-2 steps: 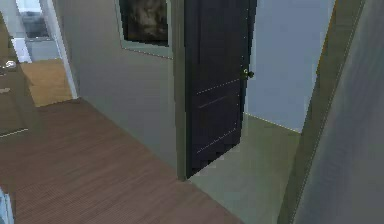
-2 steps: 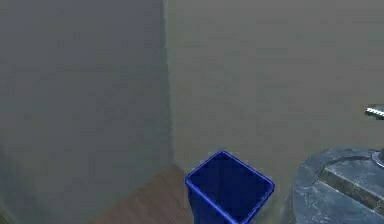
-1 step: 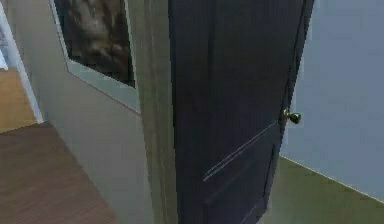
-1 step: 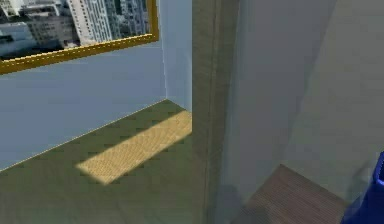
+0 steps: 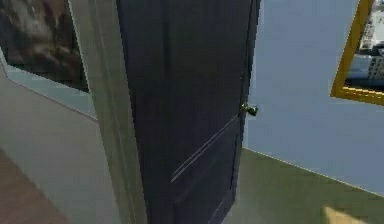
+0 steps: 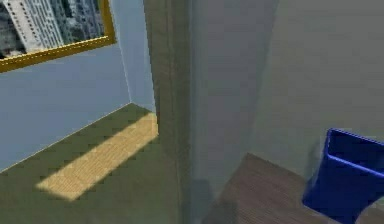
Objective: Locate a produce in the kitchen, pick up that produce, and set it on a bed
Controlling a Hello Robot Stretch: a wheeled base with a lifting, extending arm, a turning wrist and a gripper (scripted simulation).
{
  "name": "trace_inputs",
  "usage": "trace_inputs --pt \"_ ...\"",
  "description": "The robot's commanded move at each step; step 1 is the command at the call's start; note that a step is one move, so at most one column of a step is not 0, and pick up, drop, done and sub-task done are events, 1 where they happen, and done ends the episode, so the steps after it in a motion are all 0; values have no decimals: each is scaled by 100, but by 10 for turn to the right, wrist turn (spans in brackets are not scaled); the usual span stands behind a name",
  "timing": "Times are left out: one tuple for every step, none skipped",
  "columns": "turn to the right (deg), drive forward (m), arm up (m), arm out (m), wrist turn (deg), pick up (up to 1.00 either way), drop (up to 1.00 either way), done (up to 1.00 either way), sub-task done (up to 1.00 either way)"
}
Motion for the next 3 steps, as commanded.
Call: trace_inputs --pt "0 5 0 0 0 0 0 0 0" --pt "330 0 0 0 0 0 0 0 0" --pt "0 100 0 0 0 0 0 0 0"
